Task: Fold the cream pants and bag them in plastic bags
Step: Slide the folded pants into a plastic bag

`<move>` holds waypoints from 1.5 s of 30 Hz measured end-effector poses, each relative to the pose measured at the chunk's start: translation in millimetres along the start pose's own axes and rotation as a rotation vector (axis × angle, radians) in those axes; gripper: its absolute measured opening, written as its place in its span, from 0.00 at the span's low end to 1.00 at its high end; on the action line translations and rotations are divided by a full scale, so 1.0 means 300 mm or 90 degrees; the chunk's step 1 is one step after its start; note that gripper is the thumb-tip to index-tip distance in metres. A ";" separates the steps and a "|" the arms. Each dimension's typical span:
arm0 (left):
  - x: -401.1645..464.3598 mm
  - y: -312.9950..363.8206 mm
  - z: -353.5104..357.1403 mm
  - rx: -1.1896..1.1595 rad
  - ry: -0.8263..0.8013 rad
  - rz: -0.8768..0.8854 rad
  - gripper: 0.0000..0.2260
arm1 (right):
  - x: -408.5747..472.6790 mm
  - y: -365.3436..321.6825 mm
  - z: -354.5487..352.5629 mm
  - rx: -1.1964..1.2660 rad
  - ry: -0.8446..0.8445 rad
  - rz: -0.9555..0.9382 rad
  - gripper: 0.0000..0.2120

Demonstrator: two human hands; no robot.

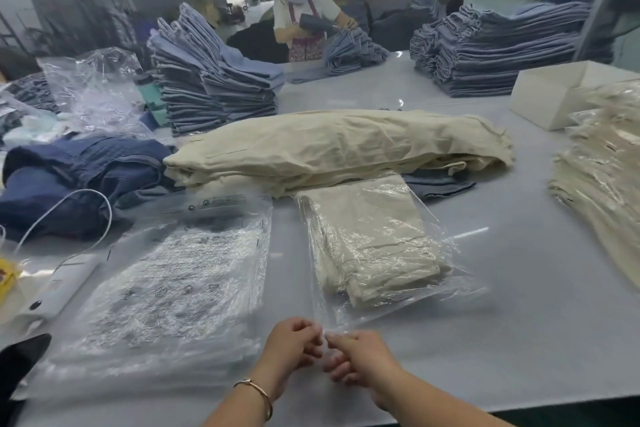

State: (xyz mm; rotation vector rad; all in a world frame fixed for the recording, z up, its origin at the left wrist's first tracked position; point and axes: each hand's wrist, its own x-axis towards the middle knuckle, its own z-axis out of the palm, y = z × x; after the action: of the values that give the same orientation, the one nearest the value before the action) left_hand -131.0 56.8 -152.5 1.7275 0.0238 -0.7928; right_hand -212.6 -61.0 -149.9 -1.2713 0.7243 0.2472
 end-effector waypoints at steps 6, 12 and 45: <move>0.009 -0.011 -0.014 0.089 0.000 0.036 0.08 | 0.061 -0.005 0.091 0.172 0.098 0.031 0.07; 0.025 -0.051 -0.034 0.177 0.026 0.083 0.11 | 0.063 -0.004 0.061 0.170 0.170 0.013 0.10; 0.212 0.413 0.198 -0.151 -0.100 -0.127 0.11 | 0.156 -0.389 -0.659 -0.126 0.155 0.122 0.14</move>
State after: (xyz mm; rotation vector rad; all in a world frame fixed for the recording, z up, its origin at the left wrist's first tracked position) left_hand -60.3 -59.1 -85.0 1.4486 0.1783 -1.0286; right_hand -183.8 -290.1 -110.1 -1.4370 1.0527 0.3297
